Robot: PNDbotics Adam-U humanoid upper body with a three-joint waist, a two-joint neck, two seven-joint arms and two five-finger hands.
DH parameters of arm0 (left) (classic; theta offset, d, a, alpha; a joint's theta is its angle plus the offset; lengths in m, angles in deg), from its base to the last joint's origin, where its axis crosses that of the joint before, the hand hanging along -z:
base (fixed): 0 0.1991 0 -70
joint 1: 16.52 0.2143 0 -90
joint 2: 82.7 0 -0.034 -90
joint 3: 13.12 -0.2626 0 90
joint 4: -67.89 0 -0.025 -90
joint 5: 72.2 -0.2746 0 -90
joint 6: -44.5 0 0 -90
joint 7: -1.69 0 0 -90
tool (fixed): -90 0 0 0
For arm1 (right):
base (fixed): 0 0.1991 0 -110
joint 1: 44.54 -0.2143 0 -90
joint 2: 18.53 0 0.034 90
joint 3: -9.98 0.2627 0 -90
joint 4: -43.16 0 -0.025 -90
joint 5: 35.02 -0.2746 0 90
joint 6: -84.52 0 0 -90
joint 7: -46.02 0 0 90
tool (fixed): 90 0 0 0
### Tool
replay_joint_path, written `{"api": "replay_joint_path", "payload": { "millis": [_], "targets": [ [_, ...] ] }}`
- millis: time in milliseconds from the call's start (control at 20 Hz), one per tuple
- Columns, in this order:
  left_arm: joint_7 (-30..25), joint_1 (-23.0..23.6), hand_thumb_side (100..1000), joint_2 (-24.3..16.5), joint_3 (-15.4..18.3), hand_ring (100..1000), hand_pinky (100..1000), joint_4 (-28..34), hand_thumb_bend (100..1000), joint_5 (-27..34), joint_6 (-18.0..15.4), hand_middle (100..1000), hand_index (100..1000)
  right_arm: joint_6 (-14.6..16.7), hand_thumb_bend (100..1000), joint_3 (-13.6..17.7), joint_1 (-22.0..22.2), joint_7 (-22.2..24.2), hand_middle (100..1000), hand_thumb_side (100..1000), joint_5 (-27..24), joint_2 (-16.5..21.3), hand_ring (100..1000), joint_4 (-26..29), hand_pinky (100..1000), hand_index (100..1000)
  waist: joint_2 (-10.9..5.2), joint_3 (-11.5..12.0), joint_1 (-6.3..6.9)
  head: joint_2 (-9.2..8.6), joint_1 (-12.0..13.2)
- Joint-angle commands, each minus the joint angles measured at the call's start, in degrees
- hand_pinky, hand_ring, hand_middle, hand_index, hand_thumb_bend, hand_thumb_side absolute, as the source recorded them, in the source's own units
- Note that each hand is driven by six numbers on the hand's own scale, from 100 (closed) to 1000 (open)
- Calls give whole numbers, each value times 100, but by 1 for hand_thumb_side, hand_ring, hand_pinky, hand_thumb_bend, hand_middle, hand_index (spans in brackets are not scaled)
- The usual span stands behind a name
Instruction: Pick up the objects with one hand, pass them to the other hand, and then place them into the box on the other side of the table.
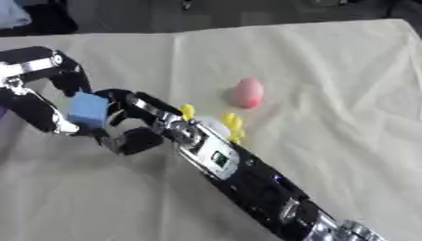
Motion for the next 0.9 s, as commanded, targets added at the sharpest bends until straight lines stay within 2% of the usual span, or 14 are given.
{"api": "replay_joint_path", "payload": {
  "millis": [50,500,900],
  "targets": [
    [-20,-113,100,-37,40,537,725,-23,465,-81,49,394,513,82,100,14,-139,10,714,100,-63,-91,773,124,722,826,-172,-7,72,-62,-13],
    [88,-119,100,-42,29,488,716,49,447,-109,141,277,389,102,100,22,-138,-17,715,100,10,-94,774,93,722,826,-169,-4,69,-64,-23],
    [40,-120,100,-57,36,479,711,186,421,-253,141,241,345,37,100,22,-145,-132,722,100,180,-88,779,96,723,830,-173,-4,63,-68,-44]
  ]
}}
